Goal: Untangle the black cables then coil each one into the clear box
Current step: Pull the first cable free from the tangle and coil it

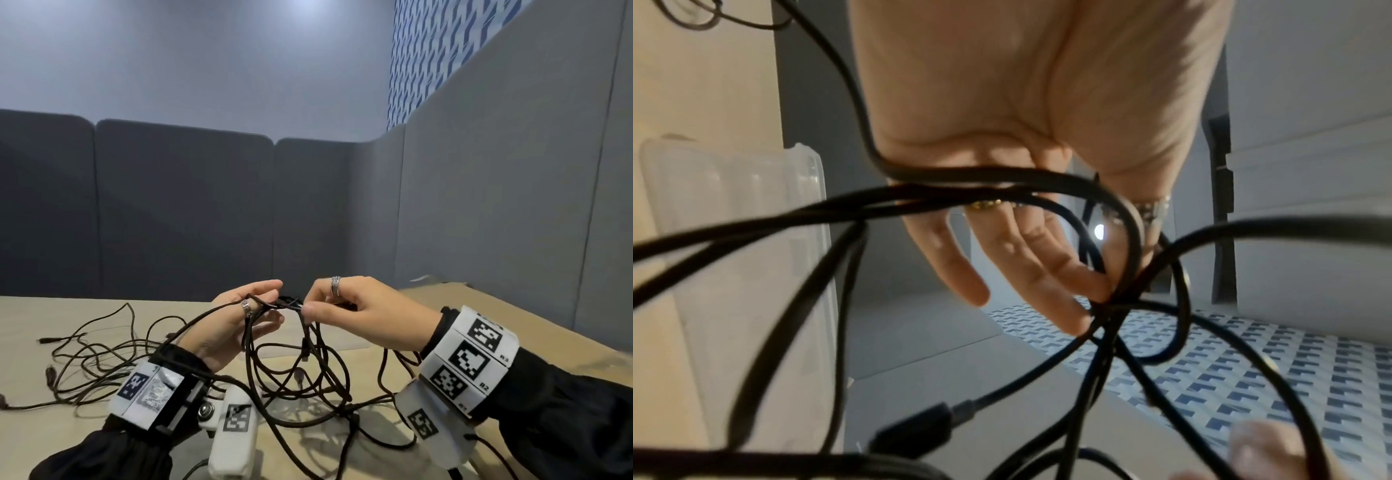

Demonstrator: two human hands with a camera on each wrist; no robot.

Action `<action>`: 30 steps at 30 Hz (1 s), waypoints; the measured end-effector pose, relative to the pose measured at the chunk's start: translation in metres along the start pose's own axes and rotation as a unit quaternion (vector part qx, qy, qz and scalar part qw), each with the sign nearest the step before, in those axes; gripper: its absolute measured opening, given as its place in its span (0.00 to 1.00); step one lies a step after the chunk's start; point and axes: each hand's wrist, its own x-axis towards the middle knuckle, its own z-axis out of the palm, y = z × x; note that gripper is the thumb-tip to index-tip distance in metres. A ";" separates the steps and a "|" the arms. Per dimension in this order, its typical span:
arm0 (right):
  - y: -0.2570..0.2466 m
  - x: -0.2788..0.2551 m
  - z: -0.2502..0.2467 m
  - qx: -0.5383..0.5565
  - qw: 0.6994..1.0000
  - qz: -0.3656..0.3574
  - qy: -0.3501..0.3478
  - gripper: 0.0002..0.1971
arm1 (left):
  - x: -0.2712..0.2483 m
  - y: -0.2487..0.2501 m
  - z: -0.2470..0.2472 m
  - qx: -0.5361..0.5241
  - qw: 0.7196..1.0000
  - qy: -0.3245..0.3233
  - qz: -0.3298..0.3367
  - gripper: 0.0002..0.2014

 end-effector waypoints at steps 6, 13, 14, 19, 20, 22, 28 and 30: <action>0.006 -0.003 0.015 -0.114 0.991 0.018 -0.063 0.12 | 0.004 -0.004 -0.004 -0.028 0.999 -0.031 0.034 0.44; 0.020 0.004 0.012 0.150 0.982 0.117 -0.010 0.09 | 0.001 0.000 -0.005 -0.020 0.996 -0.082 0.037 0.45; 0.025 0.007 0.012 0.157 0.979 0.128 0.016 0.08 | 0.000 0.000 -0.004 -0.017 0.995 -0.091 0.036 0.45; 0.042 0.022 0.023 0.034 0.994 0.100 -0.005 0.07 | -0.002 0.000 0.000 -0.022 0.991 -0.127 0.029 0.45; 0.042 0.022 0.024 0.027 0.994 0.105 -0.008 0.06 | -0.003 0.001 0.000 -0.024 0.991 -0.131 0.031 0.46; 0.042 0.021 0.023 0.053 0.995 0.089 0.004 0.08 | -0.003 0.003 -0.002 -0.026 0.990 -0.135 0.031 0.46; 0.041 0.016 0.015 0.129 0.984 0.030 0.118 0.02 | -0.002 0.001 0.000 0.027 0.991 -0.125 0.026 0.43; 0.038 0.018 0.016 0.099 0.985 0.025 0.140 0.03 | -0.002 0.000 0.002 0.028 0.993 -0.115 0.025 0.42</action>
